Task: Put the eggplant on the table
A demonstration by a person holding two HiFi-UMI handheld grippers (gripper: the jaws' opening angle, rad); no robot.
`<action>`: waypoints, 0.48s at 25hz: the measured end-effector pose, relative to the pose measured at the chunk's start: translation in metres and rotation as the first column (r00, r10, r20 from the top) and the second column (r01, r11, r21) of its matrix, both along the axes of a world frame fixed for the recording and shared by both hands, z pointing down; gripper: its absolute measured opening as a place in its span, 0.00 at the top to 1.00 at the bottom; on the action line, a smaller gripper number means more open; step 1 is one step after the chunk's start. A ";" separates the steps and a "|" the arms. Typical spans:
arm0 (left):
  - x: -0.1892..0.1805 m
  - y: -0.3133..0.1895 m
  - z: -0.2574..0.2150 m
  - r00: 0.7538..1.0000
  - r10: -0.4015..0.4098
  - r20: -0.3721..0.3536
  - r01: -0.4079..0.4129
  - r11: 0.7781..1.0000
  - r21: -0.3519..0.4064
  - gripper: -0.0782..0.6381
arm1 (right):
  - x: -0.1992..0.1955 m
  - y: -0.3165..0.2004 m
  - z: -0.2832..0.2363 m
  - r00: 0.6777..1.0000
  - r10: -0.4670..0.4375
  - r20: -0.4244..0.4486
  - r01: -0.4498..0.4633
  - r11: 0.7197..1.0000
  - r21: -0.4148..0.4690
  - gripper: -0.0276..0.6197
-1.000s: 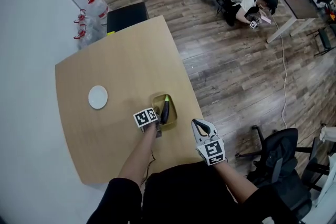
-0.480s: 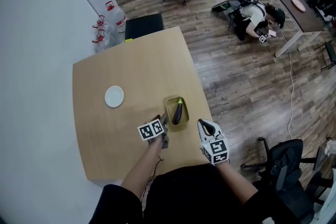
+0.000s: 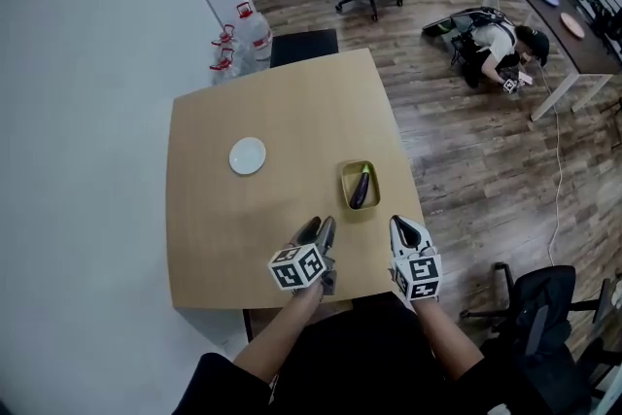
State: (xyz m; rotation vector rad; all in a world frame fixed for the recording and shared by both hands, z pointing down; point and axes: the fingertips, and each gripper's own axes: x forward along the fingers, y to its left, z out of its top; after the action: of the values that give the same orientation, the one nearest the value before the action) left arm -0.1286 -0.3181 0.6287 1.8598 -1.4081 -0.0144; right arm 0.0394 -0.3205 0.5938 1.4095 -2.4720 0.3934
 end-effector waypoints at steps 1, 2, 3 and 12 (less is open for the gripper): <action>0.002 0.013 -0.013 0.999 0.023 0.026 -0.024 0.999 0.044 0.68 | -0.002 0.010 -0.002 1.000 0.006 0.000 -0.006 1.000 -0.002 0.86; 0.002 0.026 -0.024 0.999 0.036 0.039 -0.039 0.996 0.079 0.71 | -0.007 0.020 -0.005 1.000 0.006 0.005 -0.006 1.000 -0.007 0.86; -0.001 0.040 -0.035 0.999 0.036 0.033 -0.039 0.994 0.105 0.75 | -0.013 0.032 -0.007 1.000 0.000 0.010 0.000 1.000 -0.010 0.86; -0.045 0.164 -0.077 0.997 -0.014 0.071 -0.001 0.976 0.219 0.86 | -0.066 0.150 -0.029 0.999 -0.042 0.021 0.042 0.999 -0.003 0.86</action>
State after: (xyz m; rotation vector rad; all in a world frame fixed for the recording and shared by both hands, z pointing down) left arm -0.1732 -0.1542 0.5514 2.0530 -1.5130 -0.1105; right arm -0.0265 -0.1702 0.5648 1.3570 -2.5120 0.4056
